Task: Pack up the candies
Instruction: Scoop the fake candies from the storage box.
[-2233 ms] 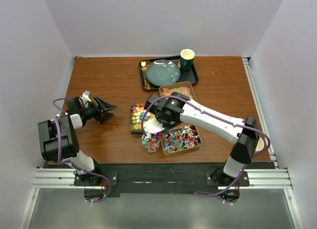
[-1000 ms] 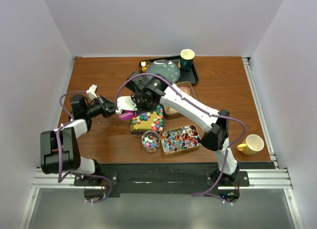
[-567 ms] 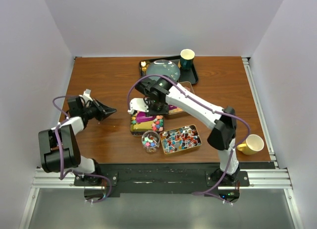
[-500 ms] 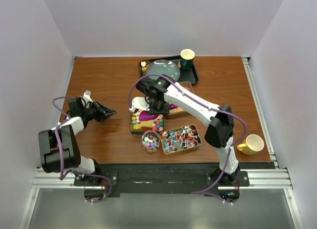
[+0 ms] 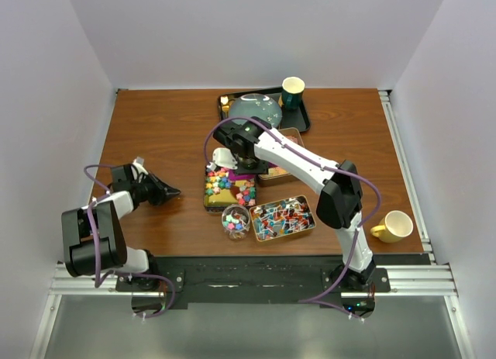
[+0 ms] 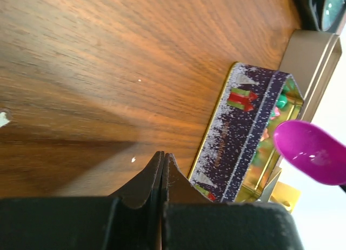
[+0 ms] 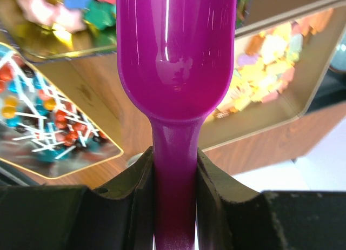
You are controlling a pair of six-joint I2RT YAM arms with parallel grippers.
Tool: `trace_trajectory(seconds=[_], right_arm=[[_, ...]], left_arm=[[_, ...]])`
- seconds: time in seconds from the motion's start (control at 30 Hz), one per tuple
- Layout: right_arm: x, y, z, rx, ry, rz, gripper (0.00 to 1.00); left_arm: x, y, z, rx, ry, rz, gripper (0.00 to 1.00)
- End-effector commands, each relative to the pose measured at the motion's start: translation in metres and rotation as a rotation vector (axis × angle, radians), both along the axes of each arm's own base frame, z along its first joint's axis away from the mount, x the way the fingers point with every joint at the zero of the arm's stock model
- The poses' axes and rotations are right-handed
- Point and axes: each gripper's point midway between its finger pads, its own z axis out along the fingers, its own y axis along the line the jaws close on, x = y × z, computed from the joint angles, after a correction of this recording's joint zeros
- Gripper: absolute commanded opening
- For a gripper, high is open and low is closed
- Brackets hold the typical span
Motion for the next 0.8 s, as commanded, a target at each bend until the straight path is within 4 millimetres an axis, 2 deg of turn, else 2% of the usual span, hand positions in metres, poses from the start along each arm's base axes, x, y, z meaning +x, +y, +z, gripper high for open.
trace_trajectory(seconds=[0.0, 0.23, 0.43, 0.63, 0.77], right_arm=[[-0.015, -0.056, 0.022, -0.274, 0.035, 0.009, 0.0], [-0.011, -0.058, 0.022, -0.347, 0.018, 0.075, 0.0], [-0.017, -0.058, 0.015, -0.402, 0.04, 0.13, 0.0], [-0.018, -0.06, 0.006, -0.445, 0.047, 0.124, 0.0], [-0.015, -0.055, -0.005, -0.456, 0.06, 0.115, 0.0]], left_arm=[[-0.001, 0.001, -0.008, 0.022, 0.012, -0.005, 0.0], [-0.004, -0.014, -0.016, 0.007, 0.039, -0.049, 0.0], [-0.005, -0.034, -0.018, 0.004, 0.04, -0.113, 0.0], [-0.006, -0.04, -0.02, -0.01, 0.053, -0.12, 0.0], [-0.007, -0.044, -0.019, -0.024, 0.052, -0.126, 0.0]])
